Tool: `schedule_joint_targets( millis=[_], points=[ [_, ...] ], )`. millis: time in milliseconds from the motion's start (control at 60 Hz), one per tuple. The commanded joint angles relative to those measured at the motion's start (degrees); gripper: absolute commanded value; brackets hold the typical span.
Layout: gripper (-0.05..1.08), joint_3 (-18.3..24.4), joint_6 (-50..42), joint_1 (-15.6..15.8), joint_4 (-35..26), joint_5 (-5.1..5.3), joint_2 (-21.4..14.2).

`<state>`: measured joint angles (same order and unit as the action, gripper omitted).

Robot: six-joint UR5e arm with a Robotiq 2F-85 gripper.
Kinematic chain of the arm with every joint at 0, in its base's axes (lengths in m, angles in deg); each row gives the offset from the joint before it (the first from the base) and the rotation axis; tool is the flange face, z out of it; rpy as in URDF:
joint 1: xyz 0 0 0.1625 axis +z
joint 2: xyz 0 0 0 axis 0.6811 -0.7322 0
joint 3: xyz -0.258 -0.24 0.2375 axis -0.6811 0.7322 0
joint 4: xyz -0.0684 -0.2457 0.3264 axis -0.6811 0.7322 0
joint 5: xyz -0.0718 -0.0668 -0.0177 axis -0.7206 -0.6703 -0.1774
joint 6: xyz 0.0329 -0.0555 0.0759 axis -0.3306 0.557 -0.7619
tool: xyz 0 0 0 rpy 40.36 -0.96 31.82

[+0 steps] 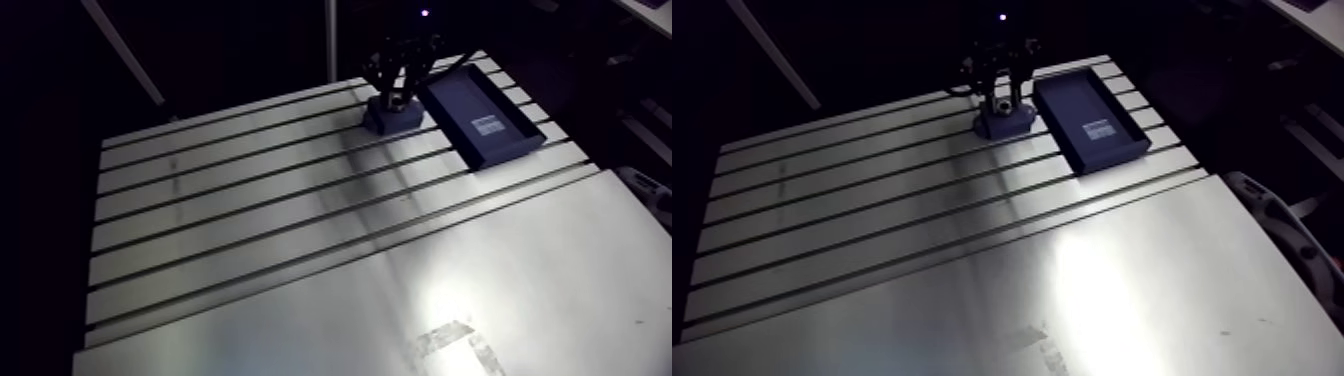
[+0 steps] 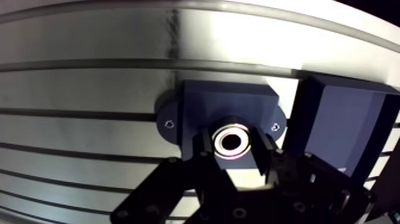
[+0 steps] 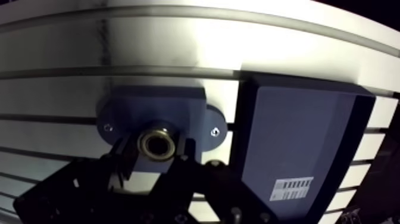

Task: Pick up the bearing and press it into the housing until flush.

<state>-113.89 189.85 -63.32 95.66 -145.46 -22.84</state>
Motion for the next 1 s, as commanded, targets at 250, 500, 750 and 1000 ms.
schedule_joint_targets(
  millis=[250, 500, 750, 1000],
  points=[
    [0.78, -0.1, 0.0, 0.0, 0.0, -0.05, 0.1],
    [0.05, -0.2, 0.5, 0.0, -0.4, -0.05, -0.2],
    [0.01, -0.3, 1.4, -0.1, -0.3, 0.05, -0.8],
    [0.01, 1.4, 0.8, -0.1, -2.9, 0.36, -4.8]
  ],
)
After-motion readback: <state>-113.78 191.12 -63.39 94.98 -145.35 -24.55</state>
